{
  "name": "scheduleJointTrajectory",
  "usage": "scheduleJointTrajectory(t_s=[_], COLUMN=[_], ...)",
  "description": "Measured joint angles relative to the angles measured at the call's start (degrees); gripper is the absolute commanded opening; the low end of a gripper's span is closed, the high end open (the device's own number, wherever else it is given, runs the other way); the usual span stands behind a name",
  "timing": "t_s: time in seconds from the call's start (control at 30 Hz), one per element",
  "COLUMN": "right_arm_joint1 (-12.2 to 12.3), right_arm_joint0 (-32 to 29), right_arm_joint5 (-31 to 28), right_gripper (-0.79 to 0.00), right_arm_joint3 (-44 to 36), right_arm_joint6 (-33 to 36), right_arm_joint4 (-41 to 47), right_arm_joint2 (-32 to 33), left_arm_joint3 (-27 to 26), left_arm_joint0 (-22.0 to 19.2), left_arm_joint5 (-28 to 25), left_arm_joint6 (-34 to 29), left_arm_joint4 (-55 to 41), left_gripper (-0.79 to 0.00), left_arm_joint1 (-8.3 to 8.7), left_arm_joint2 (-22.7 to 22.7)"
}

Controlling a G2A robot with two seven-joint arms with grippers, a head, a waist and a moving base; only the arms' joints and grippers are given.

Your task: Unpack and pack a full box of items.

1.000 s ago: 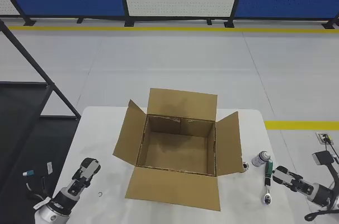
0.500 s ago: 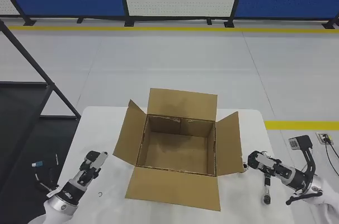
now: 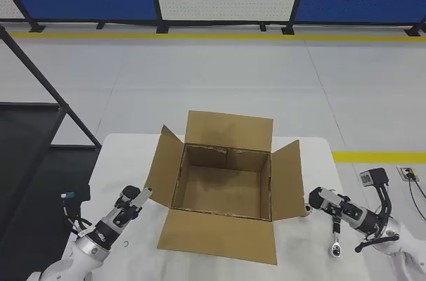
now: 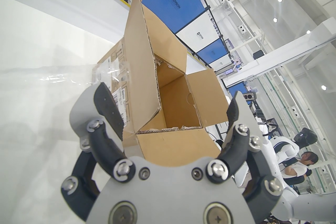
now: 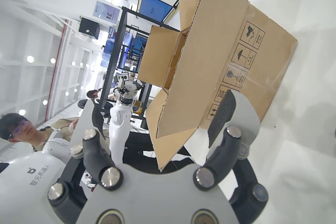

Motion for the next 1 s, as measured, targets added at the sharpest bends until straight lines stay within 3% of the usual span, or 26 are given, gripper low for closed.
scheduleJointTrajectory(t_s=[0.4,1.0], right_arm_joint1=[-0.59,-0.92], right_arm_joint0=[6.74,11.95], right_arm_joint5=[-0.77,-0.63], right_gripper=[0.000,0.000], right_arm_joint3=[4.30,6.22], right_arm_joint6=[-3.92,-5.56], right_arm_joint4=[1.28,0.04], right_arm_joint2=[-7.69,-13.39], left_arm_joint3=[-0.73,-1.06], left_arm_joint0=[3.39,5.38], left_arm_joint5=[-1.95,-3.12], left_arm_joint6=[1.58,2.63], left_arm_joint4=[-2.23,-3.87], left_gripper=[0.000,0.000], left_arm_joint1=[0.36,0.81], left_arm_joint2=[-2.43,-3.63])
